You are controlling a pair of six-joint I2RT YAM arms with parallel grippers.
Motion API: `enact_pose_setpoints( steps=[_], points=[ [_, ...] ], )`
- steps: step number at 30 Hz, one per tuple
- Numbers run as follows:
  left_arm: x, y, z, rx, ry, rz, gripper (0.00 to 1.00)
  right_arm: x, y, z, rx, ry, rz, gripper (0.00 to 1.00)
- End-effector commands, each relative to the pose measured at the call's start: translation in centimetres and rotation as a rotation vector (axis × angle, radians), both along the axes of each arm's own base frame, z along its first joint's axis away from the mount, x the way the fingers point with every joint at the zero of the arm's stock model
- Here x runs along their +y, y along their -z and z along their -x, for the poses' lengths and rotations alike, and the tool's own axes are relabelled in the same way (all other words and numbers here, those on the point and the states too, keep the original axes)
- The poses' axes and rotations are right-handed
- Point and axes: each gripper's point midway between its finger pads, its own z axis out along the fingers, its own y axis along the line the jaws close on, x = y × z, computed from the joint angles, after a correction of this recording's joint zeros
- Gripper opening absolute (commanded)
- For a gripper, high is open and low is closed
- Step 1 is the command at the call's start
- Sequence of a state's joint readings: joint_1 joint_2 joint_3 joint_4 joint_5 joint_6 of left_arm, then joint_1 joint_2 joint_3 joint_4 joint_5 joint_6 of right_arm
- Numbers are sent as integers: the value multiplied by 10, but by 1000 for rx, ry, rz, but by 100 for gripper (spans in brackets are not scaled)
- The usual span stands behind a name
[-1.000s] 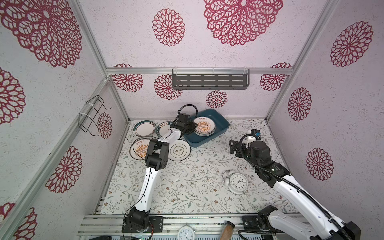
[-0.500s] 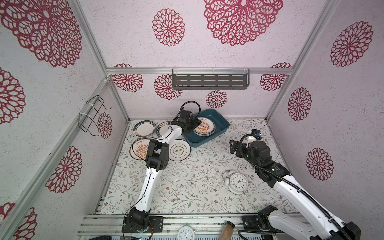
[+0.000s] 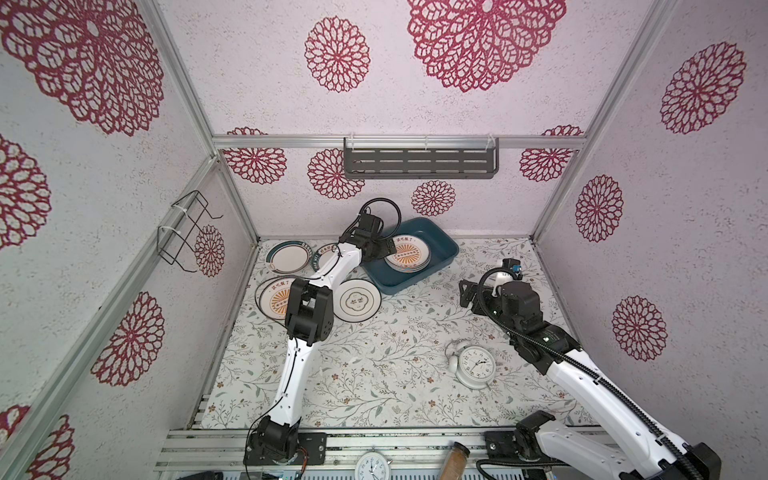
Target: Place the plates into the plastic bin on the countertop
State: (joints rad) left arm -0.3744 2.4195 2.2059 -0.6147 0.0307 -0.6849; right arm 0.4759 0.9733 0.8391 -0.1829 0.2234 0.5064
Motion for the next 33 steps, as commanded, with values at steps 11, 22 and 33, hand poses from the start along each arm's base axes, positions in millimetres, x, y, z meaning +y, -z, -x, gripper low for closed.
enact_pose_setpoints(
  steps=[11,22,33],
  points=[
    [56,-143,59,-316,-20,68,97,20,-12,-21,-47,-55,-41,99],
    [142,-98,148,-188,-126,210,97,36,-9,-31,-22,-96,-69,99],
    [157,-26,211,-39,-154,363,97,69,-2,-40,17,-185,-102,99]
  ],
)
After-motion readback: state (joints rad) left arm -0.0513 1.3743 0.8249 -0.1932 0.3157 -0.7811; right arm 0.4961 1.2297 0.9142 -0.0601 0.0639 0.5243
